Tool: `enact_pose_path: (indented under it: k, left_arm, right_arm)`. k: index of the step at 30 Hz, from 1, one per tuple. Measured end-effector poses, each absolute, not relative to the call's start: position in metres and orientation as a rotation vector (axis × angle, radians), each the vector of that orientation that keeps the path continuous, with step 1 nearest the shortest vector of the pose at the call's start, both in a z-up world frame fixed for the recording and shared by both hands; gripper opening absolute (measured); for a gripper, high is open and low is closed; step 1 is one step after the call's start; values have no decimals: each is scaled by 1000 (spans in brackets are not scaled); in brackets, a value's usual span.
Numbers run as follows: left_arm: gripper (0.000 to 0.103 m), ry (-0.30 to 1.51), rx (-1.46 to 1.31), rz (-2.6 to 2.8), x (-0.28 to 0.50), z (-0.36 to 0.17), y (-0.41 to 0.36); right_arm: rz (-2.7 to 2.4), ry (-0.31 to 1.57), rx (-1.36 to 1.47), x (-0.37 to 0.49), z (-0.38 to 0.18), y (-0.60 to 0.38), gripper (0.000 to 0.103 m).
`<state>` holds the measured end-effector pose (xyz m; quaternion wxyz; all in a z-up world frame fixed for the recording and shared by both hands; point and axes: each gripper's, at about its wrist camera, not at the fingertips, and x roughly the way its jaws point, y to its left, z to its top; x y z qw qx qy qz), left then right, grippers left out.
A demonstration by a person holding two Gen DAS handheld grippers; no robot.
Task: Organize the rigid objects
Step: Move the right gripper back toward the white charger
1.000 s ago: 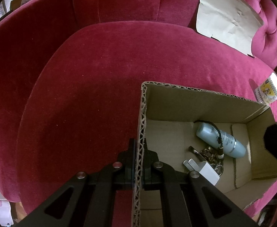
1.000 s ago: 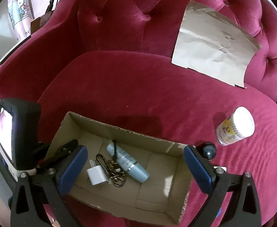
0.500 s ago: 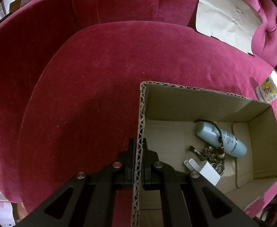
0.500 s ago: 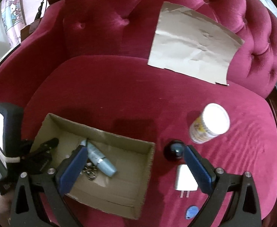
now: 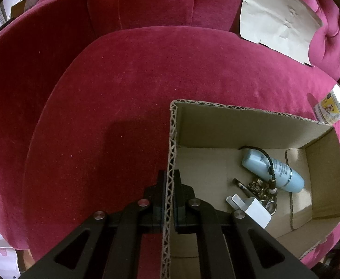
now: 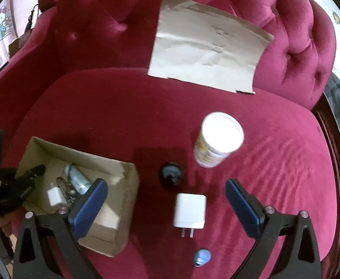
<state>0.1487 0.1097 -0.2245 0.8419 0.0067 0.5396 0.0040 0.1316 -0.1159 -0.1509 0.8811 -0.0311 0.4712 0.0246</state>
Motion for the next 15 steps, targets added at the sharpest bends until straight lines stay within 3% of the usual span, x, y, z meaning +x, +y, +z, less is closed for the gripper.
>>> enact_pose_path:
  k: [15]
  left_arm:
    - [5, 1142, 28, 14, 149, -225, 106]
  right_arm:
    - [55, 1077, 14, 126, -192, -158, 103]
